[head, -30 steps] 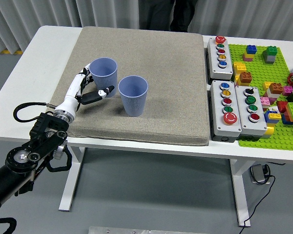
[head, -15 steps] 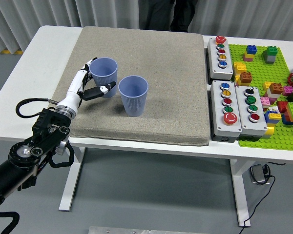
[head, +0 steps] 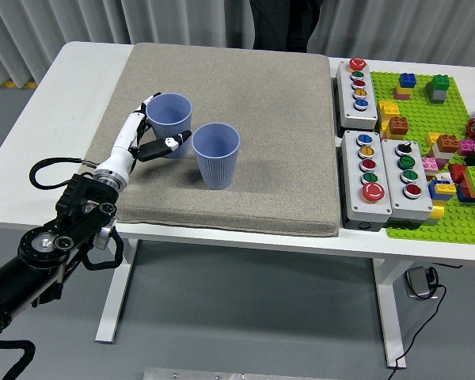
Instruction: Pick cup pour cup place
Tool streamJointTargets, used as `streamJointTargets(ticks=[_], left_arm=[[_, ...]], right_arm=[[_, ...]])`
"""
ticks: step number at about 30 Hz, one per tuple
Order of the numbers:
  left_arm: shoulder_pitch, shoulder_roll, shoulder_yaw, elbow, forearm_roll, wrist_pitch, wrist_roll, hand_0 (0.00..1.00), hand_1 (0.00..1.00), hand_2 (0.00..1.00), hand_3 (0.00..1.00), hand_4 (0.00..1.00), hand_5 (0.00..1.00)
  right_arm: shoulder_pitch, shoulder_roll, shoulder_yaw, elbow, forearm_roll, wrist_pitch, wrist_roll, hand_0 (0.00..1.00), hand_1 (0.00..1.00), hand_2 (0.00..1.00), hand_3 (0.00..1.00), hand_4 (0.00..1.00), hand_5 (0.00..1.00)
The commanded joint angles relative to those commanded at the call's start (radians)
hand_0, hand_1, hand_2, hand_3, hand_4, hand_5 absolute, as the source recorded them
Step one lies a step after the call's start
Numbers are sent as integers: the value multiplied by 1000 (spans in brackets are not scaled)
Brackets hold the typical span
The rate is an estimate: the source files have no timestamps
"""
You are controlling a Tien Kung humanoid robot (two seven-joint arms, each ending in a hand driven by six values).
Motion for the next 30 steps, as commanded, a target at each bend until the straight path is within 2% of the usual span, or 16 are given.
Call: streamJointTargets(ticks=[8,9,14,15,20,21,26,27,30], left_arm=[[-16,0,9,16,-12,4,-4,872,877,986,998,901,275],[-18,-1,10,18,-13,5,-5,841,841,961,998,899,276],[-25,-5,17,31,-21,5,-6,841,841,961,998,899,276],[-26,-6,17,31,-21,5,-6,797,804,929,980,899,275],[-30,-9,20,36,-22,6,-7,797,804,929,980,899,275],[-30,-9,20,36,-23,7,-7,754,743,878,946,898,274],[-34,-11,26,36,-21,4,-5,754,743,878,946,898,274],[-37,-12,30,36,-20,5,-5,628,662,797,850,897,274],[-40,-13,34,36,-22,10,-7,628,662,797,850,897,274]], right_arm=[[6,-1,0,0,0,1,1,700,691,638,598,65,424],[6,-1,0,0,0,1,1,700,691,639,599,65,423],[10,-1,3,0,-3,1,1,700,691,639,599,65,423],[11,-1,3,0,-3,1,1,701,691,639,599,65,425],[13,0,4,0,-5,1,0,701,691,639,599,65,425],[13,0,5,0,-6,2,0,701,691,639,599,66,426],[16,-1,9,0,-11,3,0,701,691,639,599,66,426],[17,-1,9,0,-13,3,0,700,691,639,599,66,426],[19,-1,10,1,-13,4,-1,700,691,639,599,66,426]])
